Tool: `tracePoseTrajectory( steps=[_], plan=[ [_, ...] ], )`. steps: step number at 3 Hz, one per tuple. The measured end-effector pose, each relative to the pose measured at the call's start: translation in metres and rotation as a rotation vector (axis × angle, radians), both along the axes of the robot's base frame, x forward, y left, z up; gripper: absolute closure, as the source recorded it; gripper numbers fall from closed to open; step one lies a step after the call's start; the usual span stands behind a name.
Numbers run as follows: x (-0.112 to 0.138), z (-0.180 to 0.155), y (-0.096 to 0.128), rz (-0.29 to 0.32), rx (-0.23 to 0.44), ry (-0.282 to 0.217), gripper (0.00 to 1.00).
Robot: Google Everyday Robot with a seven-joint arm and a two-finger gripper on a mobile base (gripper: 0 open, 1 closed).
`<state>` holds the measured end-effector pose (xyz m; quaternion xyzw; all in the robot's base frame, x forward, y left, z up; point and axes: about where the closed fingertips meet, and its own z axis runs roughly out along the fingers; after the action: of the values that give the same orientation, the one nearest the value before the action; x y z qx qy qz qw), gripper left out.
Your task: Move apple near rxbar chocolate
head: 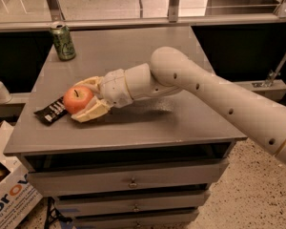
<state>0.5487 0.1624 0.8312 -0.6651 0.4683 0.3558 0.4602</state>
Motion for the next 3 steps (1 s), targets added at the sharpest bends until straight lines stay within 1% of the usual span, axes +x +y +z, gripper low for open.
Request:
tracePoseTrajectory(
  steps=[1,2,3],
  plan=[
    [0.0000,0.0008,0.0000,0.000,0.000,0.000,0.59],
    [0.0000,0.0008,-0.0001,0.000,0.000,0.000,0.35],
    [0.0000,0.0008,-0.0001,0.000,0.000,0.000,0.13]
  ],
)
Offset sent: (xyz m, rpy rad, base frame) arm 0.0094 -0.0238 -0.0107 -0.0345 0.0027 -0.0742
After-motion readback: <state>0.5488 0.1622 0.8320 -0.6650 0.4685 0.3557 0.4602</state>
